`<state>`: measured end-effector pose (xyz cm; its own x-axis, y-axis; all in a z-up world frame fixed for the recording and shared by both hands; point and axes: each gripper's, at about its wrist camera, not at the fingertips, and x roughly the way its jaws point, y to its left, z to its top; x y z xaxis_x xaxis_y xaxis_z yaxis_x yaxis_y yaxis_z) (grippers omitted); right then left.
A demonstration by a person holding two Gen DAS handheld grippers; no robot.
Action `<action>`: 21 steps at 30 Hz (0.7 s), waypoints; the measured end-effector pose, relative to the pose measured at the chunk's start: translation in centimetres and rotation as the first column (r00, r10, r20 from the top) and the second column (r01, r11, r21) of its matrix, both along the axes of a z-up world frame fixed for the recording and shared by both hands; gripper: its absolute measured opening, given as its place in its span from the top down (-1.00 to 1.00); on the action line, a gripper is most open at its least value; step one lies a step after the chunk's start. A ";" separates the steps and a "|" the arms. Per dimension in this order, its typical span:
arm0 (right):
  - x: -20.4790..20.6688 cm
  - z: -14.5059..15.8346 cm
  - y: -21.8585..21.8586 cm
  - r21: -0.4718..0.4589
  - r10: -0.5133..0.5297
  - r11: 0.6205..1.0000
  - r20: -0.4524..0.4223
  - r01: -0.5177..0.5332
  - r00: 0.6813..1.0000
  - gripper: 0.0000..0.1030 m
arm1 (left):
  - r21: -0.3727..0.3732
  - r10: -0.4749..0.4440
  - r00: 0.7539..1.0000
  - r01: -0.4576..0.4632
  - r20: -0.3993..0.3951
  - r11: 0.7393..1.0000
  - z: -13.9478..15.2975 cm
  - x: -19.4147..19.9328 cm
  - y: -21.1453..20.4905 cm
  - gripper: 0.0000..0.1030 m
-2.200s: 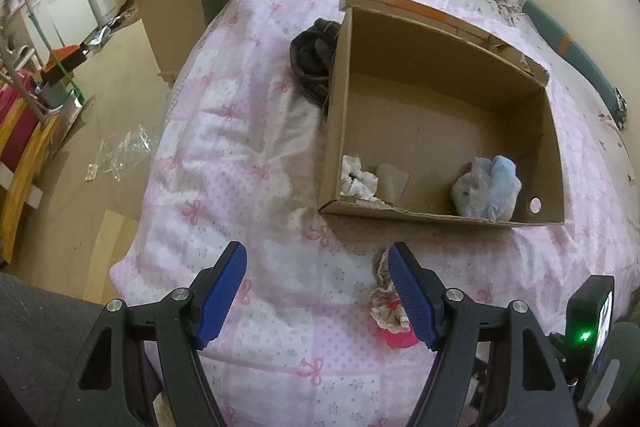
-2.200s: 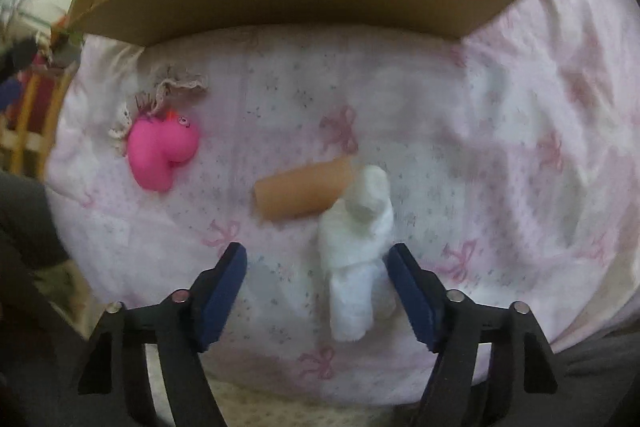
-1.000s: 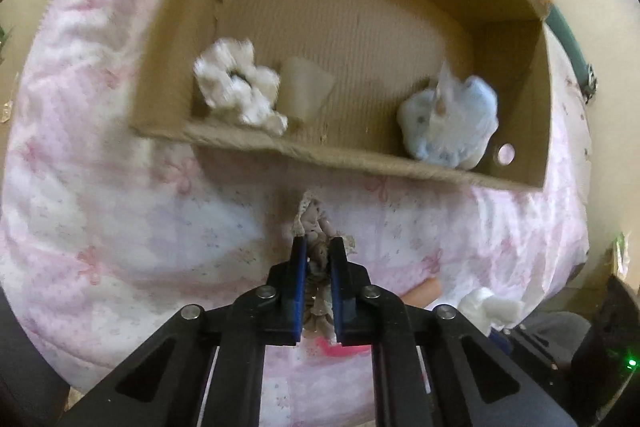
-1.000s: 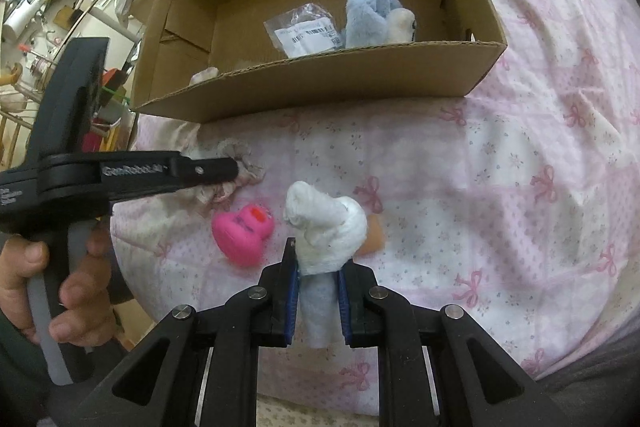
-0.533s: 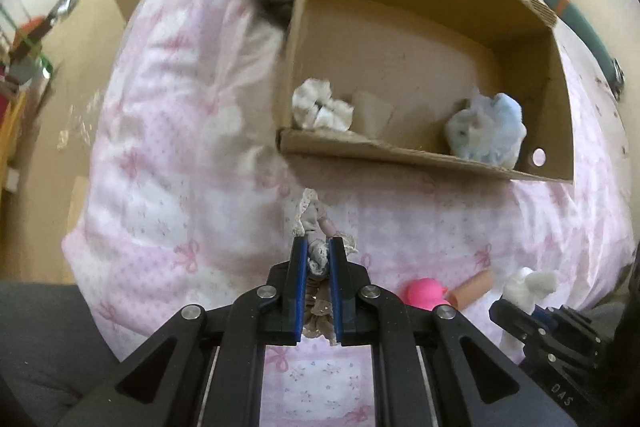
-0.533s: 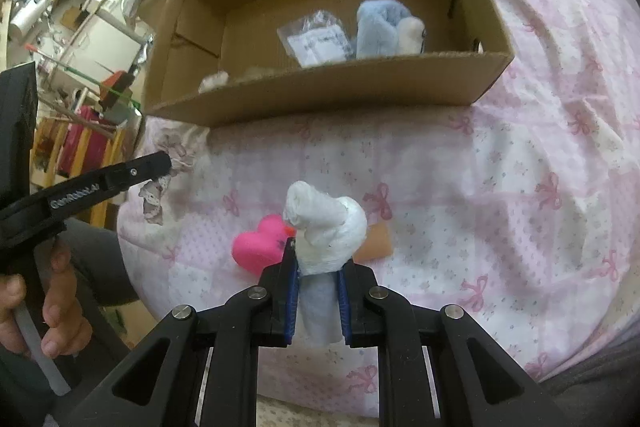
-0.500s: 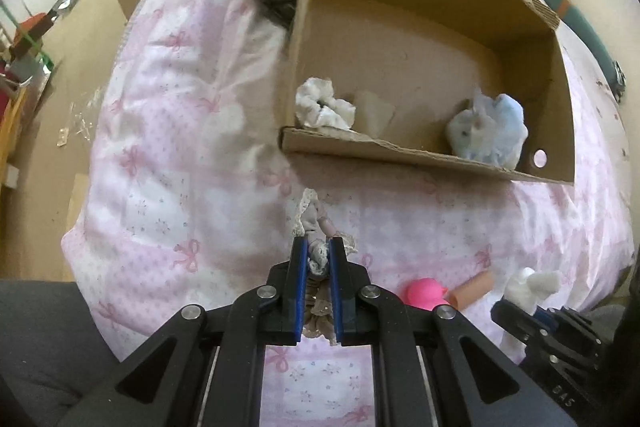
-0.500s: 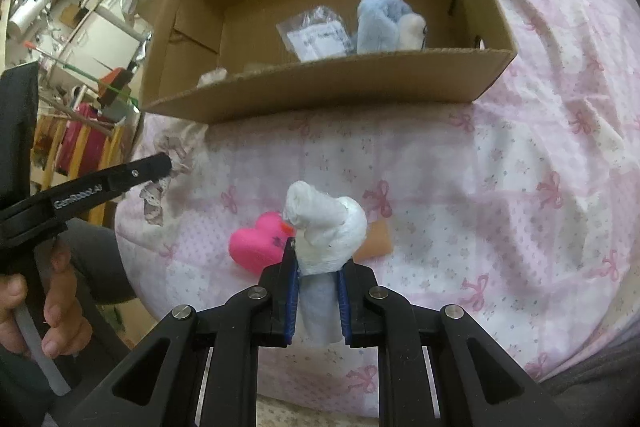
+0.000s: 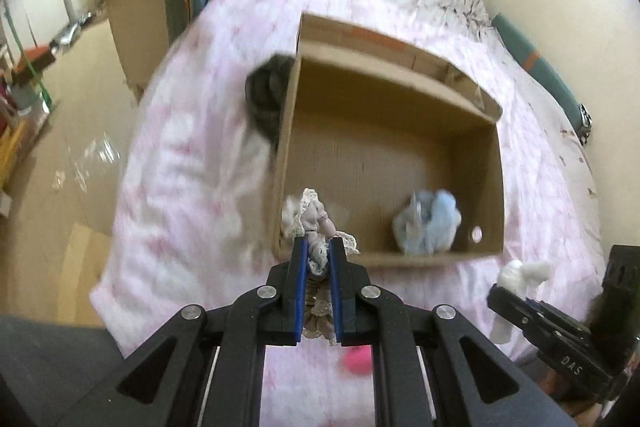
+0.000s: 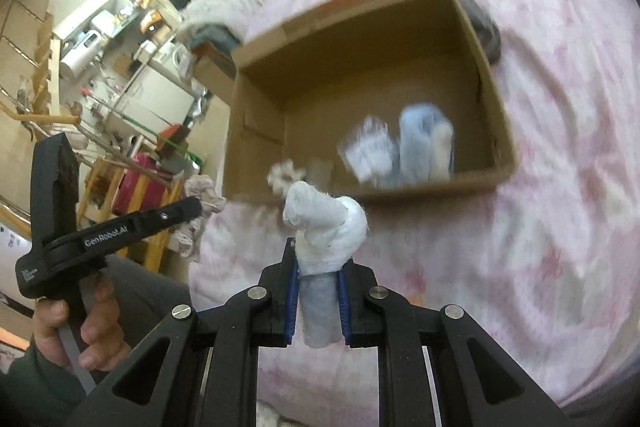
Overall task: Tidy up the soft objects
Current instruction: 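Carry the scrunchie and sock over the box and open both grippers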
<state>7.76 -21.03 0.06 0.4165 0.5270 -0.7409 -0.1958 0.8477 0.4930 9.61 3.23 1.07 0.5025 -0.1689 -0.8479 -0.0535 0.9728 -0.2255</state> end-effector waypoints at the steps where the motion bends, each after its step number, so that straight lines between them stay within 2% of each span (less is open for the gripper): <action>1: 0.4 0.4 -0.1 -0.008 0.002 1.000 0.017 -0.002 1.000 0.64 | 0.008 0.000 1.000 0.000 0.005 1.000 0.1 0.6 -0.1 0.81; 6: 2.9 1.4 -0.3 -0.030 -0.012 0.999 0.066 0.014 0.998 0.64 | 0.035 0.015 0.999 -0.016 0.029 0.999 0.9 3.7 -0.5 0.81; 10: 4.6 1.8 -0.9 -0.032 -0.050 0.998 0.108 0.054 0.993 0.64 | 0.108 -0.027 0.996 0.017 0.086 0.994 1.1 5.3 -2.4 0.81; 15: 5.9 1.0 -2.4 -0.010 -0.109 0.994 0.155 0.112 0.982 0.64 | 0.129 -0.063 0.990 0.047 0.123 0.991 -1.0 6.3 -3.8 0.81; 18: 6.4 -1.0 -3.3 0.012 -0.162 0.987 0.111 0.162 0.980 0.64 | 0.211 -0.044 0.988 0.012 0.146 0.977 -2.6 6.4 -4.2 0.81; 21: 6.5 -2.2 -3.1 -0.005 -0.174 0.984 0.074 0.175 0.982 0.64 | 0.206 -0.060 0.989 0.030 0.138 0.978 -3.5 6.6 -4.3 0.81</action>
<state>14.28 -24.15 -2.17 0.5549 0.4327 -0.7106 -0.0792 0.8777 0.4726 16.20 -1.09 -2.38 0.6168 -0.0261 -0.7867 0.0100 0.9996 -0.0253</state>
